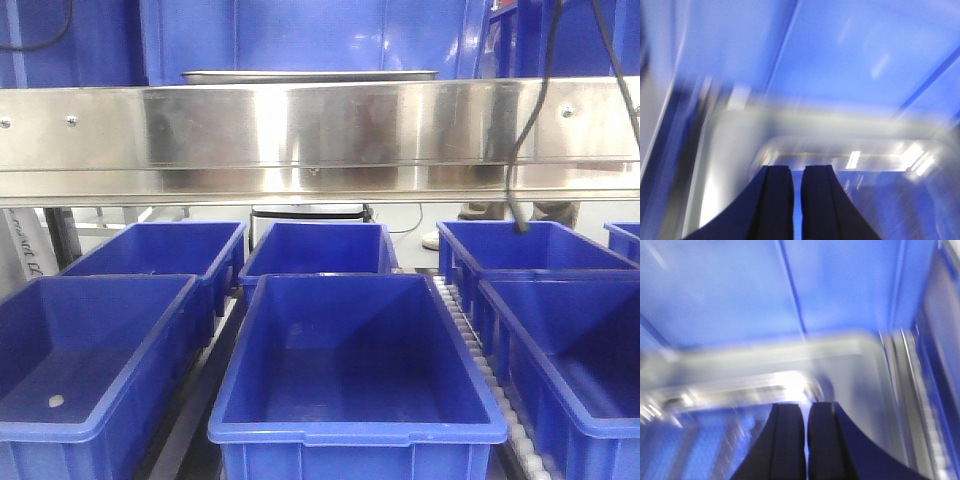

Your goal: Stack silver trays without gaps

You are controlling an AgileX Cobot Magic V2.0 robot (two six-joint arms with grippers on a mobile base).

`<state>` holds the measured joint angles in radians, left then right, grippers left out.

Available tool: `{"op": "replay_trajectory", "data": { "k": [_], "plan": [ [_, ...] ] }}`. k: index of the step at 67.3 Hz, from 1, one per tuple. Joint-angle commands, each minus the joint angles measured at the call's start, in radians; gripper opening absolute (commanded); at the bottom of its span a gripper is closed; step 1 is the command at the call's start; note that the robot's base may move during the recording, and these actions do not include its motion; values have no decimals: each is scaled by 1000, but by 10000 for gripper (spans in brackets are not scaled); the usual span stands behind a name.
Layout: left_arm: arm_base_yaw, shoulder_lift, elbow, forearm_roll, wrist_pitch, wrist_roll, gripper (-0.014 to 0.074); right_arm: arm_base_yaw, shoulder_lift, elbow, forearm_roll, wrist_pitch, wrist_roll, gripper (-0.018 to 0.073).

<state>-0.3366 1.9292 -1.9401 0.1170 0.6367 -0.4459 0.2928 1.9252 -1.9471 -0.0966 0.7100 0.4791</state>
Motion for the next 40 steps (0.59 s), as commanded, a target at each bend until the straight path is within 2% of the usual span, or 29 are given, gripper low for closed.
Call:
{"op": "replay_trajectory", "data": {
  "k": [1,6,13,22,28,40],
  "plan": [
    [4,-21,-50,1,86,-3,19,-2,-34,-31,2,6,-11,-11],
    [2,-43,-72,3,118,1,-30,-2,-63,-44,2,15,-11,-19],
    [-10,-103,-72,7,93,1,-22,0,-119,-41,2,19,-26,-19],
    [-55,-180,-24,120,58,1,-22,28,-205,13,2,-2,-141,-19],
    [-82,-243,75,133,-37,1,-22,50,-277,105,2,-89,-173,-19],
    [-119,-412,377,87,-322,1,-22,99,-450,388,-13,-360,-177,-19]
  ]
}}
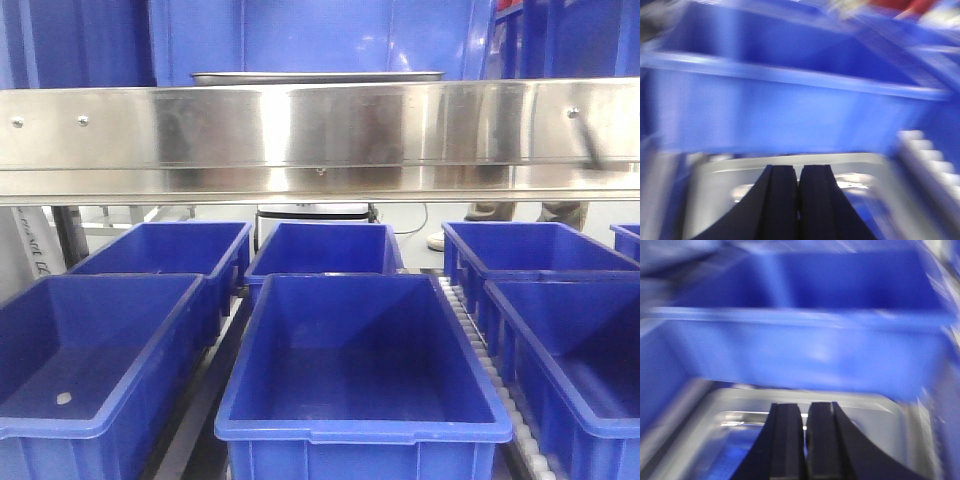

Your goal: Stack silver trays without gaps

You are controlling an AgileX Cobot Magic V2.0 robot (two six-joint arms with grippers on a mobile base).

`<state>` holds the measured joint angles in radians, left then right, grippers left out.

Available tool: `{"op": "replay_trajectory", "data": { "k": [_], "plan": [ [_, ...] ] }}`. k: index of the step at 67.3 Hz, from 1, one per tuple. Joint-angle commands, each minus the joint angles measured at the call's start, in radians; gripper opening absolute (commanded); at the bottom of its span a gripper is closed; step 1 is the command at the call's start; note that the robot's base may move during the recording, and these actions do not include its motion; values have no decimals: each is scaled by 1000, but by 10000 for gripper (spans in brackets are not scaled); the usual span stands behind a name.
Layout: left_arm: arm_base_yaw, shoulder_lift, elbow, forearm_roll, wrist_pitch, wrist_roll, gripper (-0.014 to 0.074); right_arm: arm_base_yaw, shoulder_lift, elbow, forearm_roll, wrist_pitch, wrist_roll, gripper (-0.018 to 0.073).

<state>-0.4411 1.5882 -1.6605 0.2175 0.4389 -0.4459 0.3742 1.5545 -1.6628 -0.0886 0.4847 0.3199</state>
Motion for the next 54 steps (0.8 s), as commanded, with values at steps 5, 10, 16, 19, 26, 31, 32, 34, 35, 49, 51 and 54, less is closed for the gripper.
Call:
{"op": "replay_trajectory", "data": {
  "k": [5,10,16,19,26,31,32,34,35,49,51,54],
  "plan": [
    [-22,-157,234,-24,-231,1,-18,40,-153,229,-51,-250,-18,-19],
    [-24,-244,360,-29,-328,1,-15,66,-233,365,-66,-379,-18,-19],
    [-24,-371,535,-29,-484,1,-15,93,-316,506,-70,-558,-18,-19],
    [-24,-433,612,-27,-545,1,-15,108,-365,584,-70,-626,-18,-19],
    [-24,-595,781,21,-574,1,-15,125,-467,716,-70,-635,-18,-19],
    [-24,-696,874,24,-550,1,-15,126,-538,799,-70,-595,-18,-19],
    [-24,-723,898,24,-542,1,-15,126,-556,811,-70,-589,-18,-19],
    [-24,-760,929,28,-527,1,-15,126,-587,838,-70,-571,-18,-19],
    [-24,-789,952,35,-516,1,-15,126,-600,847,-70,-562,-18,-19],
    [-24,-1100,1158,62,-386,1,-15,126,-822,971,-70,-409,-18,-19],
    [-24,-1144,1177,62,-367,1,-15,126,-854,987,-70,-385,-18,-19],
    [-24,-1202,1197,62,-333,1,-16,126,-900,1006,-70,-342,-18,-19]
  ]
}}
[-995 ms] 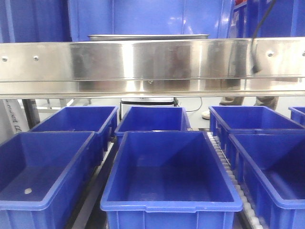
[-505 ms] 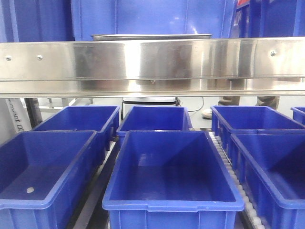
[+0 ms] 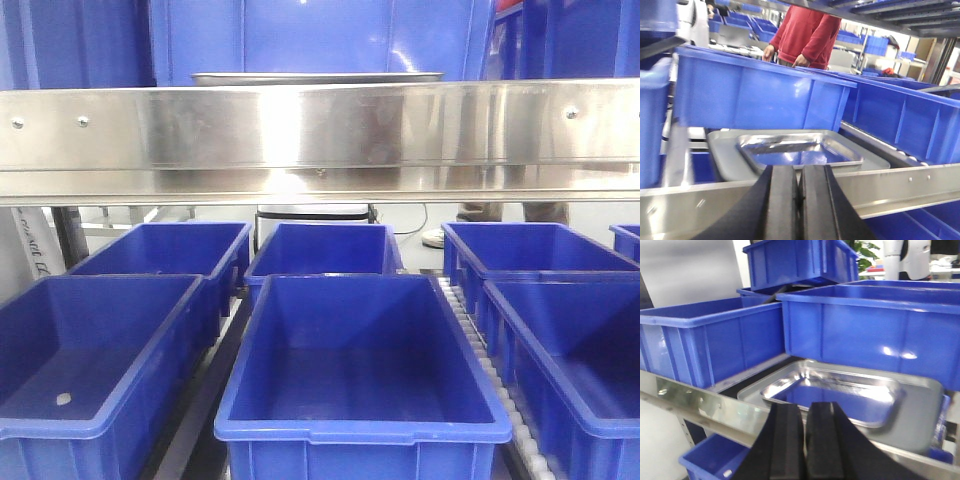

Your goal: Stack silver trays without gaps

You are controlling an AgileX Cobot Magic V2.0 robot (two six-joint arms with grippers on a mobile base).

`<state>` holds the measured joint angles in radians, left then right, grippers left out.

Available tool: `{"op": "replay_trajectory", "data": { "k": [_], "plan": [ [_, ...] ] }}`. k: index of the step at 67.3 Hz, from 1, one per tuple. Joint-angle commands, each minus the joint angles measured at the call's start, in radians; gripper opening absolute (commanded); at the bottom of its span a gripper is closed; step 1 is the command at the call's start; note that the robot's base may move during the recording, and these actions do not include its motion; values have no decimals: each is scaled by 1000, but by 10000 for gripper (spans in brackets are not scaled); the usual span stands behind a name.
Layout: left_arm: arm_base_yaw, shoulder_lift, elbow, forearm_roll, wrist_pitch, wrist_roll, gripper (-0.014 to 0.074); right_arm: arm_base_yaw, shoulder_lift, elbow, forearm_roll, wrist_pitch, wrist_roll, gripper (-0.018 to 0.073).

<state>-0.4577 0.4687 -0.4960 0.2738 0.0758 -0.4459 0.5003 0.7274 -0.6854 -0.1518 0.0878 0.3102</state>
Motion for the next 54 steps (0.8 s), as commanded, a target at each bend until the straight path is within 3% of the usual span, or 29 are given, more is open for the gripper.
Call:
{"op": "replay_trajectory", "data": {
  "k": [1,11,16,34,54],
  "plan": [
    [-7,-107,39,10,47,1,-16,0,-86,33,-7,70,-8,-19],
    [-7,-260,48,12,230,1,-16,0,-218,64,-7,251,-8,-19],
    [-7,-309,48,12,270,1,-16,0,-276,69,-7,292,-8,-19],
    [-7,-368,48,12,280,1,-16,0,-412,69,-7,301,-8,-15],
    [-7,-368,48,14,280,1,-16,0,-424,69,-7,301,-8,-15]
  ]
}}
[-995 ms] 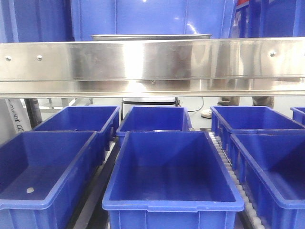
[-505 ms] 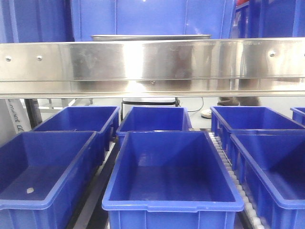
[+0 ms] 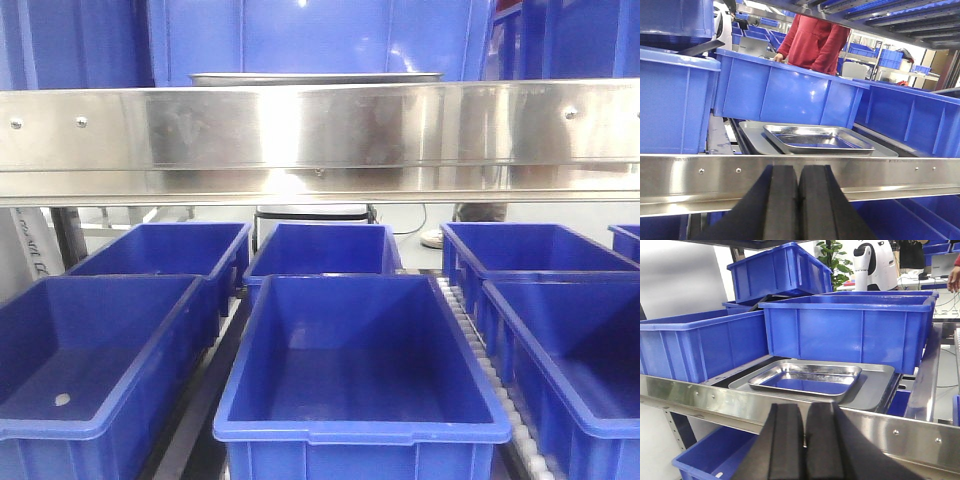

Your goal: Stack silver trays without gaps

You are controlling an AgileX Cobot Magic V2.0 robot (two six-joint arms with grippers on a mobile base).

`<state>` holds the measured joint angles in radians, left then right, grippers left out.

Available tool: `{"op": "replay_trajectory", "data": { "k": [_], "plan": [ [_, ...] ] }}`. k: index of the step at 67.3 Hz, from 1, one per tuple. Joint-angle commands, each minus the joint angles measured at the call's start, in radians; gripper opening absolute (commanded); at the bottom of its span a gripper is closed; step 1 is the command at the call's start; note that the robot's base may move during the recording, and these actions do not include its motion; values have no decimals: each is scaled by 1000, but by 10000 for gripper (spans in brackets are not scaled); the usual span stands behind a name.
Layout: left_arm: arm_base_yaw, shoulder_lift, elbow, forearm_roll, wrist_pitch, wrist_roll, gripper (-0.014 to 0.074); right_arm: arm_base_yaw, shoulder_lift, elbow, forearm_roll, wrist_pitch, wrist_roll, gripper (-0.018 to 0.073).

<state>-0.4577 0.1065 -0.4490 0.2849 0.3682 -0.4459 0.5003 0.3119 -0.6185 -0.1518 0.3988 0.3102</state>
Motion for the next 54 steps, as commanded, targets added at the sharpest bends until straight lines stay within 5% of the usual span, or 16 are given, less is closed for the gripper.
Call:
{"op": "replay_trajectory", "data": {
  "k": [1,27,38,46,54],
  "plan": [
    [-7,-6,1,3,-12,1,-16,0,-8,2,-7,-10,-8,-15],
    [-7,-6,1,13,-12,1,-16,-34,-26,40,-3,-49,-27,-17],
    [-7,-6,1,16,-12,1,-16,-217,-84,162,91,-81,-187,-17],
    [-7,-6,1,16,-12,1,-16,-357,-133,305,264,-287,-423,-17],
    [-7,-6,1,16,-12,1,-16,-456,-168,419,272,-405,-447,-17]
  ]
}}
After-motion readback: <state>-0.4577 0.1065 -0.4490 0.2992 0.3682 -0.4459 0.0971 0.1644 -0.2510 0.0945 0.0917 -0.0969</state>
